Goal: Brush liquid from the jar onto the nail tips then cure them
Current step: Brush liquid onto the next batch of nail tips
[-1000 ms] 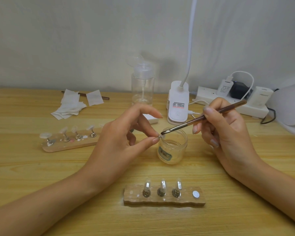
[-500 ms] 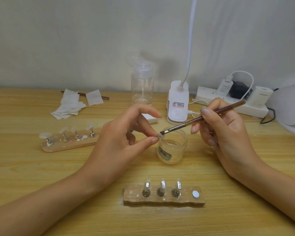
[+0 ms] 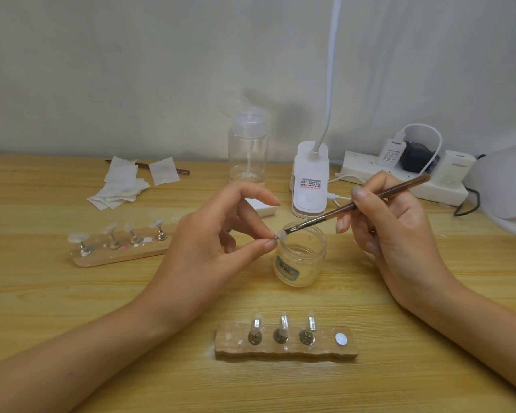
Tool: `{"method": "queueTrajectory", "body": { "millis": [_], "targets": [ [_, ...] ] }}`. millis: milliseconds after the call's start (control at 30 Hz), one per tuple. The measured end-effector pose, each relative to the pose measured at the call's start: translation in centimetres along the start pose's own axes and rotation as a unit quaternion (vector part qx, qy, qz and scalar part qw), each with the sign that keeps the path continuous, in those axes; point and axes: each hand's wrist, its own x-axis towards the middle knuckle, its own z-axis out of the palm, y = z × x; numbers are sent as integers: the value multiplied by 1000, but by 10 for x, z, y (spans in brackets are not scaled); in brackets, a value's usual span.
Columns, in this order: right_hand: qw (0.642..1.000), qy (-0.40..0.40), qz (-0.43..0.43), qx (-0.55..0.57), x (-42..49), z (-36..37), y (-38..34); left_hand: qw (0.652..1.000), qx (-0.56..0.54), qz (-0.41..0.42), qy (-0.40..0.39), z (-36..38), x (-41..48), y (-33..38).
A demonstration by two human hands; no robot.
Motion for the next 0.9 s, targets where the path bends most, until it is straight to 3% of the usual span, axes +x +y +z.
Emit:
{"method": "queueTrajectory", "body": {
  "millis": [233, 467, 667, 900],
  "targets": [
    [999, -39, -26, 12, -2, 1, 0, 1000, -3, -5, -5, -1, 0, -1],
    [1000, 8, 0, -5, 0, -1, 0, 1000, -4, -11, -6, 0, 0, -1],
    [999, -40, -20, 11, -1, 0, 0, 1000, -7, -18, -8, 0, 0, 0],
    [1000, 4, -4, 8, 1, -3, 2, 1000, -9, -21, -9, 0, 1, -1]
  ]
}}
